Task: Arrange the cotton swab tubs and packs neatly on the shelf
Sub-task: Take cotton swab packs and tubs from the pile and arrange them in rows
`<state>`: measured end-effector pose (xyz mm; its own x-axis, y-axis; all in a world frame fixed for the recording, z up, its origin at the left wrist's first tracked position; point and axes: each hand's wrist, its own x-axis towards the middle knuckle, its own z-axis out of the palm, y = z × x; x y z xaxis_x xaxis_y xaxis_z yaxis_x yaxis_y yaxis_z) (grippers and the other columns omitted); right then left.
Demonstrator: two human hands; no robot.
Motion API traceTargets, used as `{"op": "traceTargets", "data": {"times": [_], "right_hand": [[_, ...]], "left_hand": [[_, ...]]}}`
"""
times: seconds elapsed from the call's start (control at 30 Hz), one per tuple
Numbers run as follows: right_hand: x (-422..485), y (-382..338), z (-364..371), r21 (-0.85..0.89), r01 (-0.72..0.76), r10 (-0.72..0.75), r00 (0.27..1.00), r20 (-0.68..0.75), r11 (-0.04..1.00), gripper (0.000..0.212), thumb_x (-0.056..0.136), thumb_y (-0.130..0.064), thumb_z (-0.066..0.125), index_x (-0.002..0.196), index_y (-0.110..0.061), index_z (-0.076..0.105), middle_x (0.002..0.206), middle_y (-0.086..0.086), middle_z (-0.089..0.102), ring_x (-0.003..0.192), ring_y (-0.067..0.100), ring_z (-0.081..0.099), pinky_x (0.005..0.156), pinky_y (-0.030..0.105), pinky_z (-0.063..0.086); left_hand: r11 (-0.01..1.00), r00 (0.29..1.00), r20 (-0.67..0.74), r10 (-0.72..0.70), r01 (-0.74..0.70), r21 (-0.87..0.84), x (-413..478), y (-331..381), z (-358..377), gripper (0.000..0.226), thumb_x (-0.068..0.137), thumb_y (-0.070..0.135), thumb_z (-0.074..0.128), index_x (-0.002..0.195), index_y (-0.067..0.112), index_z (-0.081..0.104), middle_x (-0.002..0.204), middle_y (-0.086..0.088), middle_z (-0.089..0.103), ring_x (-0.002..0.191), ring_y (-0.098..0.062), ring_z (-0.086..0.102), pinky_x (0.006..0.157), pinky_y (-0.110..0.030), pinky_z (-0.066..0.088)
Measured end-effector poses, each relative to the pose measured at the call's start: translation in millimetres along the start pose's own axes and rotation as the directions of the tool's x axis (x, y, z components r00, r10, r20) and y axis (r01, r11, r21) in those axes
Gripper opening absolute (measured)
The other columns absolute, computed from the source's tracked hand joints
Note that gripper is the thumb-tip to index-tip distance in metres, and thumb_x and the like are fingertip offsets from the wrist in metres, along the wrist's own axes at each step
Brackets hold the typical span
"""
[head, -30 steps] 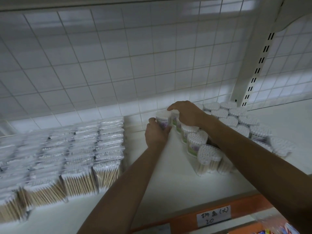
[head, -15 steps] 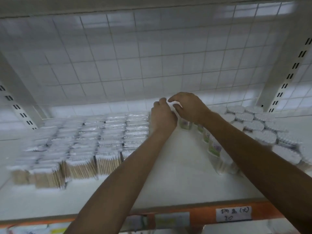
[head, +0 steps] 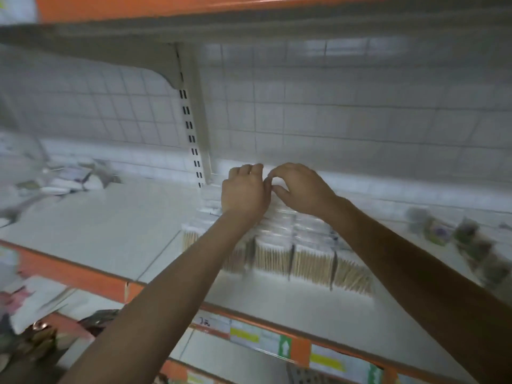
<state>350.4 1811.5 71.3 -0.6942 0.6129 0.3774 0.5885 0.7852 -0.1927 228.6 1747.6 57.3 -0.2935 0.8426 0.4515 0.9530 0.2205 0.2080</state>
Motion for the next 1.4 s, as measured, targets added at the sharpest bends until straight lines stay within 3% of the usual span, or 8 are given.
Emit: {"op": "traceTargets", "data": {"times": [0.27,0.77,0.97,1.13,1.23,1.33,1.4], "right_hand": [[108,-135,85,0.085,0.116,-0.126,0.985,0.119,0.99,0.038,0.092,-0.023,0.052,0.129,-0.015,0.052,0.133,0.005,0.051,0.122,0.024,0.046,0.101,0.034,0.037],[256,-296,254,0.193,0.068,-0.119,0.957,0.266,0.979,0.054,0.093,-0.029,0.054,0.141,-0.012,0.035,0.149,0.008,0.028,0.134,0.027,0.034,0.108,0.032,0.028],[301,-319,299,0.187,0.016,-0.058,0.974,0.221,0.982,0.06,0.091,-0.026,0.056,0.145,-0.02,0.03,0.154,0.01,0.016,0.138,0.03,0.027,0.11,0.036,0.028],[330,-334,315,0.231,-0.048,-0.01,0.969,0.245,0.972,0.061,0.092,-0.027,0.055,0.146,-0.026,0.026,0.149,0.017,0.021,0.13,0.034,0.038,0.106,0.035,0.032],[342,-335,325,0.222,-0.075,0.011,0.961,0.276,0.972,0.065,0.092,-0.028,0.055,0.147,-0.032,0.02,0.143,0.018,0.031,0.131,0.035,0.035,0.105,0.038,0.034],[345,-332,327,0.212,-0.101,0.024,0.94,0.341,0.972,0.067,0.092,-0.029,0.054,0.148,-0.035,0.016,0.147,0.017,0.028,0.133,0.035,0.032,0.108,0.041,0.032],[344,-330,327,0.236,-0.097,0.01,0.939,0.345,0.967,0.068,0.091,-0.026,0.056,0.148,-0.029,0.019,0.143,0.013,0.039,0.129,0.032,0.039,0.104,0.039,0.036]], "left_hand": [[0.975,0.98,0.077,-0.182,0.17,0.146,7,-188,-26,0.048,0.1,0.045,0.029,0.136,0.015,0.042,0.133,-0.008,0.049,0.124,-0.03,0.041,0.09,-0.04,0.04],[0.892,0.883,0.19,-0.43,0.383,0.24,21,-467,-39,0.055,0.094,0.04,0.047,0.14,0.014,0.032,0.144,-0.009,0.036,0.133,-0.03,0.03,0.101,-0.043,0.035],[0.894,0.889,0.143,-0.434,0.407,0.186,50,-526,-28,0.056,0.093,0.031,0.05,0.141,0.015,0.027,0.148,-0.01,0.03,0.135,-0.031,0.029,0.104,-0.043,0.035],[0.892,0.881,0.157,-0.446,0.424,0.156,72,-550,-13,0.064,0.094,0.019,0.043,0.149,0.023,0.012,0.159,-0.012,0.001,0.144,-0.035,0.008,0.114,-0.048,0.019],[0.895,0.874,0.203,-0.442,0.414,0.164,80,-557,-7,0.063,0.097,0.024,0.039,0.15,0.032,0.005,0.158,-0.016,-0.009,0.145,-0.037,-0.001,0.115,-0.049,0.012],[0.899,0.87,0.245,-0.429,0.385,0.206,84,-562,1,0.059,0.096,0.03,0.039,0.148,0.037,0.011,0.157,-0.018,0.0,0.144,-0.036,0.001,0.115,-0.048,0.012],[0.908,0.889,0.22,-0.401,0.355,0.222,83,-565,7,0.056,0.094,0.027,0.043,0.145,0.035,0.024,0.153,-0.017,0.016,0.143,-0.034,0.01,0.115,-0.045,0.016]]}}
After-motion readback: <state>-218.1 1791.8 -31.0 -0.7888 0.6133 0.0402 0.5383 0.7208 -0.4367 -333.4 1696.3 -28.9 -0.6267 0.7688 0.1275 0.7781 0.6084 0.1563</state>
